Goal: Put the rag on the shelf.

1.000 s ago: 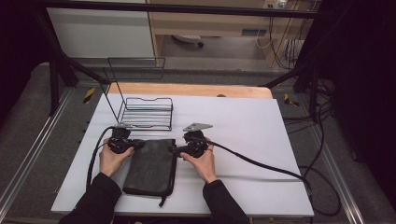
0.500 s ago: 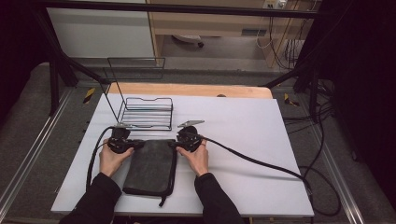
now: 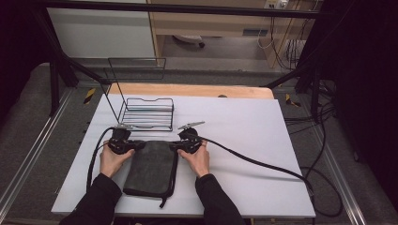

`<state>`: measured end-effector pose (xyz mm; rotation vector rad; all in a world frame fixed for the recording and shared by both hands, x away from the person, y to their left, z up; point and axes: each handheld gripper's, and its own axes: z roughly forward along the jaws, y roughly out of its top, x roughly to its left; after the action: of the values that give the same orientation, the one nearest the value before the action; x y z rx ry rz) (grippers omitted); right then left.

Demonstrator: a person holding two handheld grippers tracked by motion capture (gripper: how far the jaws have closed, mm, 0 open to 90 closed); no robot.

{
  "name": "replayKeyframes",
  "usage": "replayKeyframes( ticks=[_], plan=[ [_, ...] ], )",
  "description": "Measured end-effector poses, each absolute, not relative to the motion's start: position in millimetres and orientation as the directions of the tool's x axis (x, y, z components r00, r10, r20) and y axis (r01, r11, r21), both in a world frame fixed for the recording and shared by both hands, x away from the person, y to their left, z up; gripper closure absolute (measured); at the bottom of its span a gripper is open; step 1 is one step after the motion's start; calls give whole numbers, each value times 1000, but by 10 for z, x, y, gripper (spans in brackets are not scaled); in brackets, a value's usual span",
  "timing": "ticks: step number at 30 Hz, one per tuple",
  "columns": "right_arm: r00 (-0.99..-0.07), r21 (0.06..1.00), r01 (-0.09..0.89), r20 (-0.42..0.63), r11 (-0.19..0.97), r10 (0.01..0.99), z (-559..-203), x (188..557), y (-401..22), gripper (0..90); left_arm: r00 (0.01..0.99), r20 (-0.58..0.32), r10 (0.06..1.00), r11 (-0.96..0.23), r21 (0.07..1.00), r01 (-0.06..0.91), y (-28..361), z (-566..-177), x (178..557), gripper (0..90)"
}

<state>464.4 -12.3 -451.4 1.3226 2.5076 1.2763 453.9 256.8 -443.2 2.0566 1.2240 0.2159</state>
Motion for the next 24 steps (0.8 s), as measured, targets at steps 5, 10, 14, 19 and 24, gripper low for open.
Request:
replayKeyframes(
  ticks=[5, 10, 14, 19, 24],
  plan=[
    [-629, 665, 687, 344, 292, 697, -4502, 4642, -123, 786, 535, -205, 820, -289, 658, 696, 2565, -4425, 4535, 778],
    [-633, 684, 673, 334, 282, 698, -4481, 4621, -125, 800, 534, -217, 817, -283, 656, 699, 2589, -4410, 4534, 795],
    [-642, 709, 652, 324, 271, 695, -4439, 4592, -130, 800, 535, -220, 816, -270, 673, 689, 2628, -4362, 4501, 799],
    [-656, 738, 626, 326, 250, 681, -4356, 4546, -138, 799, 543, -245, 803, -234, 709, 665, 2707, -4245, 4430, 800],
    [-675, 764, 599, 321, 239, 664, -4269, 4498, -156, 799, 560, -241, 793, -231, 732, 641, 2741, -4155, 4360, 800]
  ],
)
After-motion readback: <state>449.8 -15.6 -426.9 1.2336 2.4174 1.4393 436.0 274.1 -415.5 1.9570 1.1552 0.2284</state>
